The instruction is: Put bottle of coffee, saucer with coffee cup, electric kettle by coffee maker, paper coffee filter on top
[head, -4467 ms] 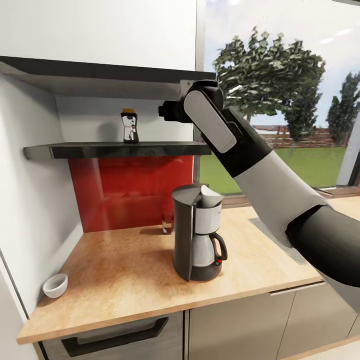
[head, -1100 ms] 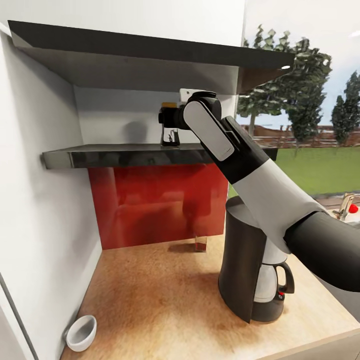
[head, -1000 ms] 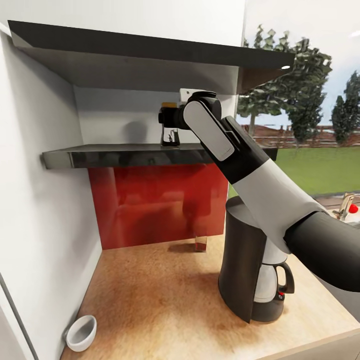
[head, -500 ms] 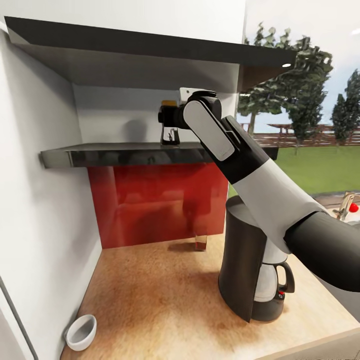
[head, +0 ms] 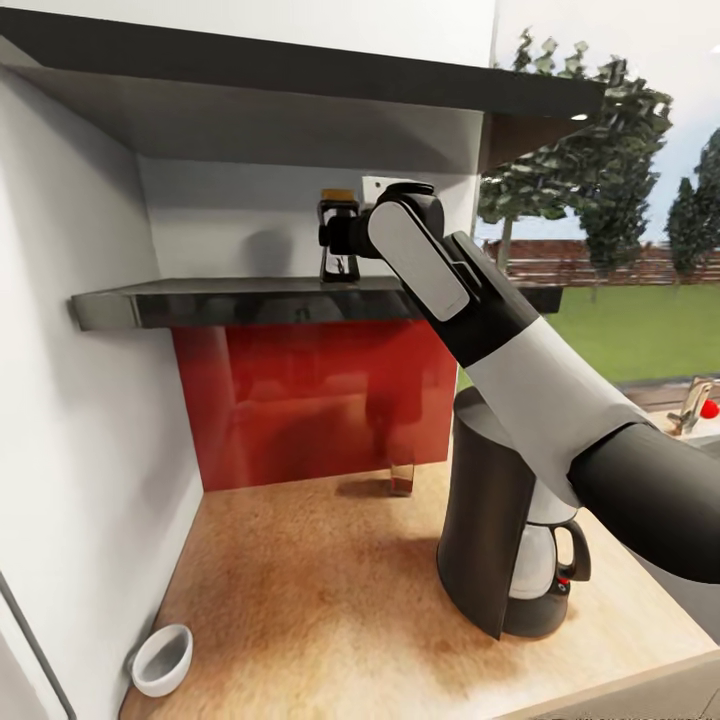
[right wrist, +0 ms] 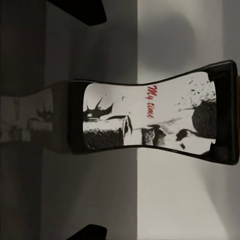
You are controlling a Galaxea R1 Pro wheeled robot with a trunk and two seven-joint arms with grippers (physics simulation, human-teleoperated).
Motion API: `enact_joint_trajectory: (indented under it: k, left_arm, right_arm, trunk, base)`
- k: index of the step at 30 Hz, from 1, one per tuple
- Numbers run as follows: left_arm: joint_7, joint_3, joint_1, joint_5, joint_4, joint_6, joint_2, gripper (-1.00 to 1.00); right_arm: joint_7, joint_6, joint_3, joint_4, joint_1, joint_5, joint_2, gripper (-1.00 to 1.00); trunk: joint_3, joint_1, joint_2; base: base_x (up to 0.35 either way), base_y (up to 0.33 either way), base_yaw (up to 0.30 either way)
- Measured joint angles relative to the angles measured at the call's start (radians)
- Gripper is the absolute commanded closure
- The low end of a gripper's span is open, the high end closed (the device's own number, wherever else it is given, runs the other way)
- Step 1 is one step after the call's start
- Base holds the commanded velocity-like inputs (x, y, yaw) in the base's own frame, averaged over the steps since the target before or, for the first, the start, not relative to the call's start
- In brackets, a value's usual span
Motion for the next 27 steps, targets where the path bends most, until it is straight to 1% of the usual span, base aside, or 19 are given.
enact_joint_trajectory:
  k: [8,13,18,22,27]
  left_arm:
    - [0.000,0.000,0.000,0.000,0.000,0.001,0.000,-1.00]
    - [0.000,0.000,0.001,0.000,0.000,0.001,0.000,-1.00]
    - [0.000,0.000,0.001,0.000,0.000,0.002,0.000,-1.00]
    - [0.000,0.000,0.002,0.000,0.000,0.001,0.000,-1.00]
    - [0.000,0.000,0.002,0.000,0.000,0.002,0.000,-1.00]
  right_arm:
    - [0.000,0.000,-0.003,0.005,0.000,-0.002,0.000,-1.00]
    - [-0.002,0.000,-0.003,0.001,0.000,-0.003,0.000,-1.00]
    - [-0.003,0.000,-0.001,-0.008,0.000,-0.002,0.000,-1.00]
    - [-0.005,0.000,0.001,-0.041,0.000,-0.002,0.000,-1.00]
    - [-0.006,0.000,0.002,-0.053,0.000,-0.002,0.000,-1.00]
  trunk:
    - [-0.013,0.000,0.000]
    - [-0.020,0.000,0.000]
    - [-0.021,0.000,0.000]
    - [-0.022,0.000,0.000]
    - [-0.022,0.000,0.000]
  base:
    - [0.107,0.000,0.000]
    - [0.035,0.000,0.000]
    - [0.039,0.012,0.000]
    - [0.169,0.162,0.000]
    - [0.065,0.065,0.000]
